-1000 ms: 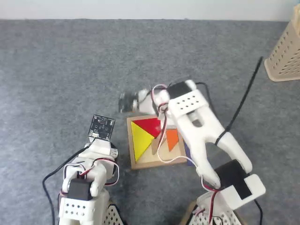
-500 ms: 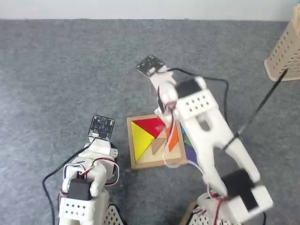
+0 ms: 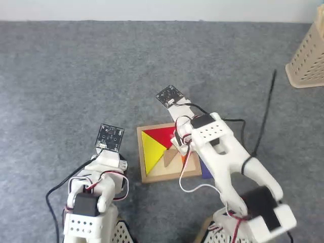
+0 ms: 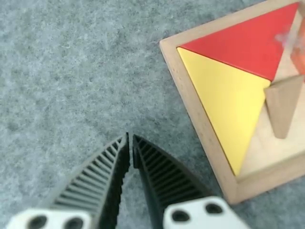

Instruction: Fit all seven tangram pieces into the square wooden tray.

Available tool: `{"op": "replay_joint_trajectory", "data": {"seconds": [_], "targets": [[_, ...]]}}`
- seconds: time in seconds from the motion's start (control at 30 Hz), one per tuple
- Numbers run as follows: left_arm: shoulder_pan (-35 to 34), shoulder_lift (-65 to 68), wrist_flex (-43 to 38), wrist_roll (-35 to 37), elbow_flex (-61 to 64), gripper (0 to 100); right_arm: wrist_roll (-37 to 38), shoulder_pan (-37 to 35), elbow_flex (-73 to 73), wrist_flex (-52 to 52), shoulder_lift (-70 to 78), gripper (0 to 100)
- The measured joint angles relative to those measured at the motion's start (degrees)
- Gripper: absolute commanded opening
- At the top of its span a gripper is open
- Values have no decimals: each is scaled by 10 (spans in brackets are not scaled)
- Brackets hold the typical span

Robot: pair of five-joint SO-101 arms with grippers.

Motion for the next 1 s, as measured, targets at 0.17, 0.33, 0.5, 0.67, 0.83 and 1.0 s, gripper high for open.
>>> {"op": "replay_joint_trajectory", "data": {"seconds": [0.17,0.33,0.5,0.67,0.83,1.0], "targets": [[0,0,0,0,0,12,0,4,-16,-9,46,6],[0,0,0,0,0,12,0,7,-56,-9,84,6],[0,0,0,0,0,12,0,25,-92,-9,115,6],[0,0,0,0,0,12,-1,50,-123,-9,141,6],[0,0,0,0,0,12,-1,63,-113,-4,106,6],[0,0,0,0,0,12,-5,34,-35,3,-34,6]]}}
